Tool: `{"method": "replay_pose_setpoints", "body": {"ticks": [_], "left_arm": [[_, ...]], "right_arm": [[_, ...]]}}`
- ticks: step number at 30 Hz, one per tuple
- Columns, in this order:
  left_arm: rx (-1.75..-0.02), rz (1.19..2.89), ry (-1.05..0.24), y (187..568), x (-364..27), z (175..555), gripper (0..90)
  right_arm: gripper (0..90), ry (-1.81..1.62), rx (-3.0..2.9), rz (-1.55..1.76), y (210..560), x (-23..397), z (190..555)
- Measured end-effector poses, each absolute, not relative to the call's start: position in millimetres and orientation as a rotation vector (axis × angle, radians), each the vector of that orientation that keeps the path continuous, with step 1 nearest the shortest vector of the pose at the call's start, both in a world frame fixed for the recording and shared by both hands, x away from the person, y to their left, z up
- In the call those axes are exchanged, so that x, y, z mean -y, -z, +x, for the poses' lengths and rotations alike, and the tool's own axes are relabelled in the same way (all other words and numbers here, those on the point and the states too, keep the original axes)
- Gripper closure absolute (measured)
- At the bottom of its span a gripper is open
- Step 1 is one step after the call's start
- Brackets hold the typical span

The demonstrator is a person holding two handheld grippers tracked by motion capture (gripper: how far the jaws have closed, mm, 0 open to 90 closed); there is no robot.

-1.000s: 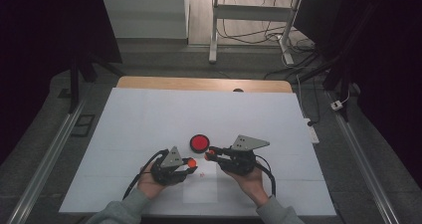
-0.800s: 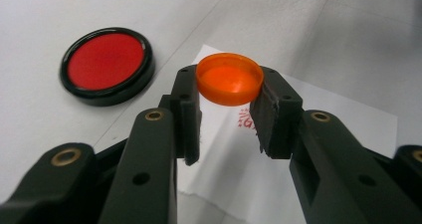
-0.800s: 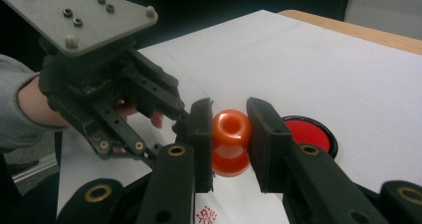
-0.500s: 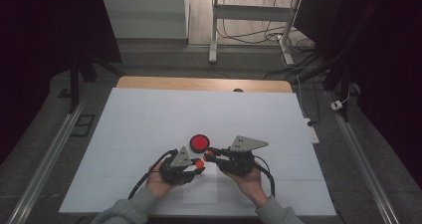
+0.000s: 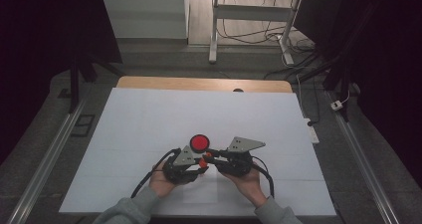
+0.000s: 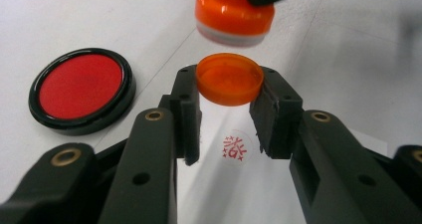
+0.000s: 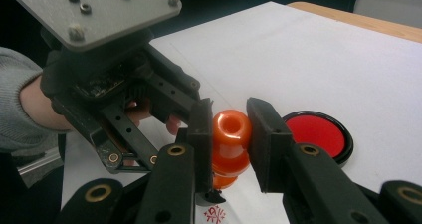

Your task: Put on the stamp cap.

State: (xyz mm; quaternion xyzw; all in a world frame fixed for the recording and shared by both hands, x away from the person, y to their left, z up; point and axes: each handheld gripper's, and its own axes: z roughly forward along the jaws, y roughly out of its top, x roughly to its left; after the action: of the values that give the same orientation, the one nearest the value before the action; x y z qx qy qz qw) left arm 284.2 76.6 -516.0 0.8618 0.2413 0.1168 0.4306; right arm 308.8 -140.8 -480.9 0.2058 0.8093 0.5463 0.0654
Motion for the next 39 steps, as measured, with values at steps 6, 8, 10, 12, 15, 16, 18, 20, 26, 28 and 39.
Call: {"method": "replay_pose_setpoints", "body": {"ticks": [6, 8, 10, 12, 15, 16, 18, 20, 26, 28, 39], "left_arm": [[-0.597, 2.144, -0.292, 514.5, -75.6, 283.6, 64.9], [-0.596, 2.143, -0.29, 514.3, -75.6, 283.6, 64.9], [-0.596, 2.142, -0.29, 514.1, -75.7, 283.5, 64.9], [-0.597, 2.141, -0.291, 514.1, -75.7, 283.5, 64.9], [-0.598, 2.141, -0.293, 514.0, -75.9, 283.8, 64.9], [-0.598, 2.141, -0.293, 514.0, -75.9, 283.8, 64.9], [-0.6, 2.14, -0.294, 513.9, -76.1, 283.9, 64.9], [-0.6, 2.141, -0.294, 513.9, -76.1, 283.9, 64.9], [-0.597, 2.141, -0.296, 513.9, -75.8, 283.8, 64.8], [-0.597, 2.142, -0.296, 513.9, -75.8, 283.8, 64.9], [-0.593, 2.143, -0.295, 513.4, -76.0, 283.6, 64.9]], "right_arm": [[72.0, -1.648, -2.444, 0.618, 481.8, 139.8, 308.4], [72.0, -1.647, -2.446, 0.618, 482.0, 139.6, 308.4], [72.0, -1.646, -2.448, 0.618, 482.2, 139.4, 308.3], [72.0, -1.643, -2.449, 0.616, 482.4, 139.1, 308.2], [72.0, -1.644, -2.452, 0.614, 482.8, 138.7, 308.2], [72.0, -1.644, -2.454, 0.613, 483.0, 138.5, 308.1], [72.0, -1.644, -2.459, 0.611, 483.4, 138.3, 308.3], [72.0, -1.641, -2.461, 0.609, 484.0, 137.9, 308.3], [72.0, -1.638, -2.465, 0.61, 484.7, 137.1, 308.2], [72.0, -1.637, -2.465, 0.61, 484.7, 137.1, 308.2], [72.0, -1.632, -2.467, 0.607, 486.0, 136.4, 308.0]]}}
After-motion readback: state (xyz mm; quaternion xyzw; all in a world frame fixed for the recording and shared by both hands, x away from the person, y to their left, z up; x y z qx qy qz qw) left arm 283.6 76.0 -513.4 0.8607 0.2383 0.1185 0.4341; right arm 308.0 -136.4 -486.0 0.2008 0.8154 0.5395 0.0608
